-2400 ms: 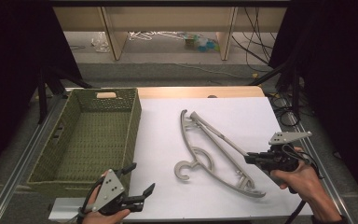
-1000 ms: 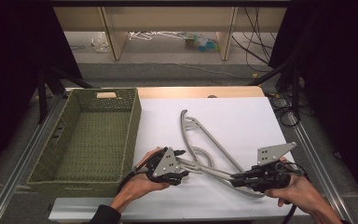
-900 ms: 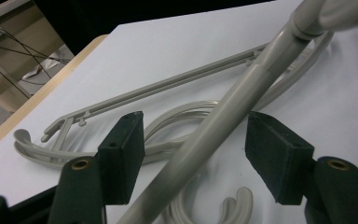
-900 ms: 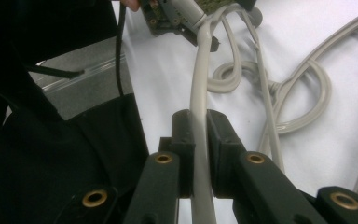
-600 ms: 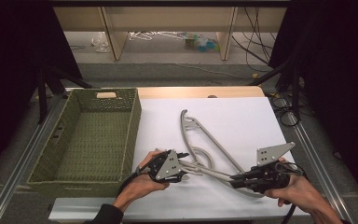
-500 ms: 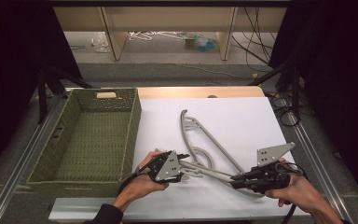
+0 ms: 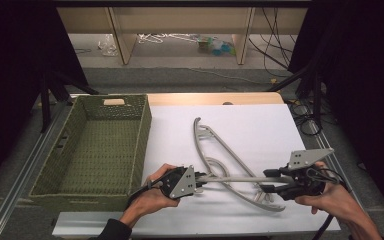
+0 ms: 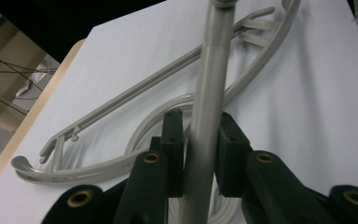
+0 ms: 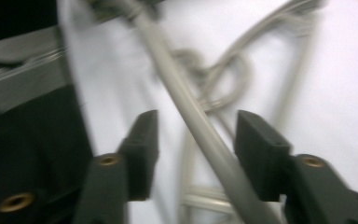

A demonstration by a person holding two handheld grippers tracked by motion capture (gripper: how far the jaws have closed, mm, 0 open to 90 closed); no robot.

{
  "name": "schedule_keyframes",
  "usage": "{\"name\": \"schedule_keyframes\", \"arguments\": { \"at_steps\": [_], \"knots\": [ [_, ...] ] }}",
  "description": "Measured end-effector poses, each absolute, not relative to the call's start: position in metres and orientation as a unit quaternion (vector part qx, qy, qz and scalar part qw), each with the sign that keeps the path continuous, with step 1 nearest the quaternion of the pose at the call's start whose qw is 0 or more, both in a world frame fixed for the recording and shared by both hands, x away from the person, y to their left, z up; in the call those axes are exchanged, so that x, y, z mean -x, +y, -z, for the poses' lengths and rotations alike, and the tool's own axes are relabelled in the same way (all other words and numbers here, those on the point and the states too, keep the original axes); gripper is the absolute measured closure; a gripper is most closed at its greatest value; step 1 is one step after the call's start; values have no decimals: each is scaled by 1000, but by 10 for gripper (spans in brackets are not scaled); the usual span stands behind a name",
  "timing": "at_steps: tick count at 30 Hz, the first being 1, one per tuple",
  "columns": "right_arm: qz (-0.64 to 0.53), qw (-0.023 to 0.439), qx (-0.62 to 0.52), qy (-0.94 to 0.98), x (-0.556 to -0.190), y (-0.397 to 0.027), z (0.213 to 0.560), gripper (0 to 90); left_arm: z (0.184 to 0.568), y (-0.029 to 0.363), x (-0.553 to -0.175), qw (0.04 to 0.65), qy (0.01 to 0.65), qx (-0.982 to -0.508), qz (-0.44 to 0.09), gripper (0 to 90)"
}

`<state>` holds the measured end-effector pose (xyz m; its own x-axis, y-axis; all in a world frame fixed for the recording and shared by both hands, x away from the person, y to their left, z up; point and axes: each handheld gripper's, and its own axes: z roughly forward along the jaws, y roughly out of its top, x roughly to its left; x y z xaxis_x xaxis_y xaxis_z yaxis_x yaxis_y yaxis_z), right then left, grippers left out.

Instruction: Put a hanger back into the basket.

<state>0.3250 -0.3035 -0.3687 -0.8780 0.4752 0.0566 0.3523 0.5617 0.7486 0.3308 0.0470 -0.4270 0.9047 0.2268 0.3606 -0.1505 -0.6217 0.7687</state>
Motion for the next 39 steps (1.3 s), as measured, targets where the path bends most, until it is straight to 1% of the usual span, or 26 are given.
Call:
{"name": "schedule_keyframes", "arguments": {
  "at_steps": [1,2,3,4,5,6,7,8,11,12,13,15,17,19,23,26,29,32,33,34,35,39],
  "knots": [
    [-405,76,-235,880,-325,-304,369,444,427,47,-331,434,22,-874,-217,777],
    [-414,108,-252,868,-325,-307,361,396,422,45,-329,436,32,-875,-207,785],
    [-414,108,-252,868,-325,-307,361,396,422,45,-329,436,32,-875,-207,790],
    [-421,127,-267,857,-324,-309,353,365,418,43,-327,435,50,-877,-197,791],
    [-421,127,-267,857,-324,-309,353,365,418,43,-327,435,50,-877,-197,791],
    [-434,142,-272,847,-322,-312,347,348,415,42,-326,421,56,-883,-197,791],
    [-440,149,-277,841,-322,-313,346,343,415,42,-326,421,56,-883,-197,791],
    [-445,152,-280,837,-322,-313,345,343,413,42,-326,418,72,-885,-191,791],
    [-446,151,-287,834,-322,-312,346,341,411,42,-326,417,91,-886,-183,791],
    [-446,146,-288,835,-322,-310,348,340,408,43,-327,415,117,-886,-171,791],
    [-446,146,-288,835,-322,-310,348,340,408,43,-327,415,117,-886,-171,791],
    [-445,147,-286,836,-321,-305,350,341,404,46,-328,428,149,-878,-151,791],
    [-446,137,-282,839,-318,-299,354,340,399,49,-328,431,166,-875,-147,791],
    [-442,119,-271,847,-316,-289,362,336,390,54,-328,446,196,-863,-133,791],
    [-436,110,-268,852,-314,-281,372,332,380,59,-327,453,213,-856,-127,790],
    [-439,103,-272,850,-312,-274,389,330,371,67,-326,469,233,-844,-116,791],
    [-436,100,-274,851,-312,-273,397,327,361,75,-326,480,235,-837,-118,790],
    [-427,88,-279,855,-311,-271,409,320,342,91,-327,503,253,-818,-117,790],
    [-427,88,-279,855,-311,-271,409,320,342,91,-327,503,253,-818,-117,790],
    [-424,80,-277,859,-310,-269,412,316,331,102,-327,515,264,-806,-120,790],
    [-424,80,-277,859,-310,-269,412,316,331,102,-327,515,264,-806,-120,790],
    [-422,78,-275,860,-310,-268,414,314,309,125,-330,534,284,-786,-127,790]
  ]
}}
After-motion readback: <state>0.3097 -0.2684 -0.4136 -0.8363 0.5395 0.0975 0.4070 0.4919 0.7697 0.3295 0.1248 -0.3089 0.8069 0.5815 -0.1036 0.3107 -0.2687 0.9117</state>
